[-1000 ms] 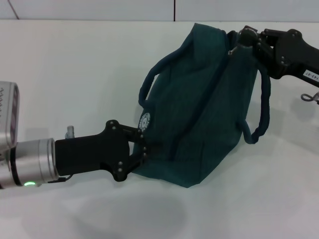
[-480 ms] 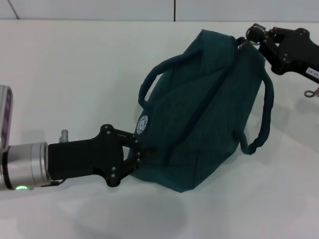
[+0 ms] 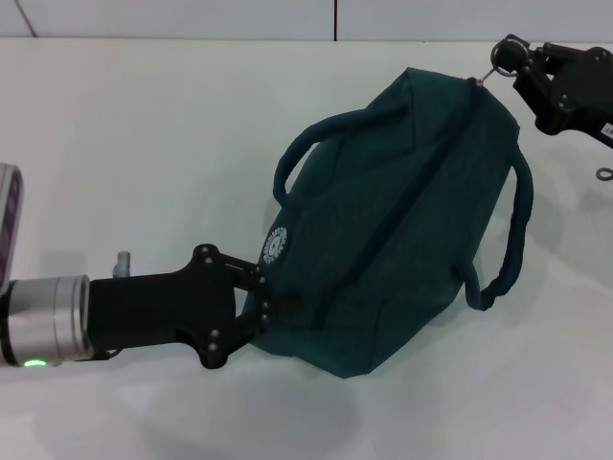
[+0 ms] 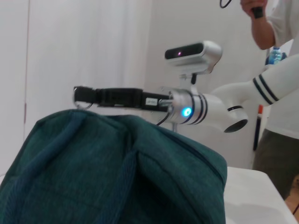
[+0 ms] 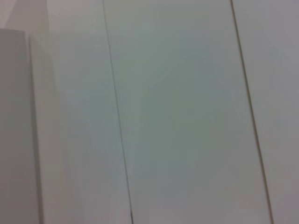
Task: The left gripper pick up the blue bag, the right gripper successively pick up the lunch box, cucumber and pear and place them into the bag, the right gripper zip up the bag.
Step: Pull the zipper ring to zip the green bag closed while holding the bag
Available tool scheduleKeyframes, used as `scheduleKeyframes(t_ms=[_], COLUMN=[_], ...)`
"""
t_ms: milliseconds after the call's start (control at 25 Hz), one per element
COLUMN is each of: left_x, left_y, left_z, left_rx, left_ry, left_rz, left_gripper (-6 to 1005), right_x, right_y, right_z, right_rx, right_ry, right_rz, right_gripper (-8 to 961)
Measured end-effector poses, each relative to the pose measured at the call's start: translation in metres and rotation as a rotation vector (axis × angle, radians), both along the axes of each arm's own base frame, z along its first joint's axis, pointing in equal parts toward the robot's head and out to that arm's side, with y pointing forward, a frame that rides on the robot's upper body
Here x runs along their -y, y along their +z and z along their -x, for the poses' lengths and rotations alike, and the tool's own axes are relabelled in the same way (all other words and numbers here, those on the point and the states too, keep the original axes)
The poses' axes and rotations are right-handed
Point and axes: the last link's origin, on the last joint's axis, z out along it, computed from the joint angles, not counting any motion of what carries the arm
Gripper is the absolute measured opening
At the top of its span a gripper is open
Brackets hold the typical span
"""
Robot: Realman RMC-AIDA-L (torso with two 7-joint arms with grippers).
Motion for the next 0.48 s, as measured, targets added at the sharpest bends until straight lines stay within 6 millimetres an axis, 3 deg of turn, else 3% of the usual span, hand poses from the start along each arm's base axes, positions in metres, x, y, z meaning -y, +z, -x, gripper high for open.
scheduleKeyframes(t_ms=[480], left_x=[-0.0006], left_y=[0.0091], left_z=[0.0002], left_rx=[0.011], left_ry=[-0.015], left_rz=[-0.021], left_gripper=[73], right_x=[0.0002], right_y=[-0.0068], right_z=[-0.0088], right_rx=[0.029], right_ry=[-0.044], right_rz=[0.011], right_gripper=[14])
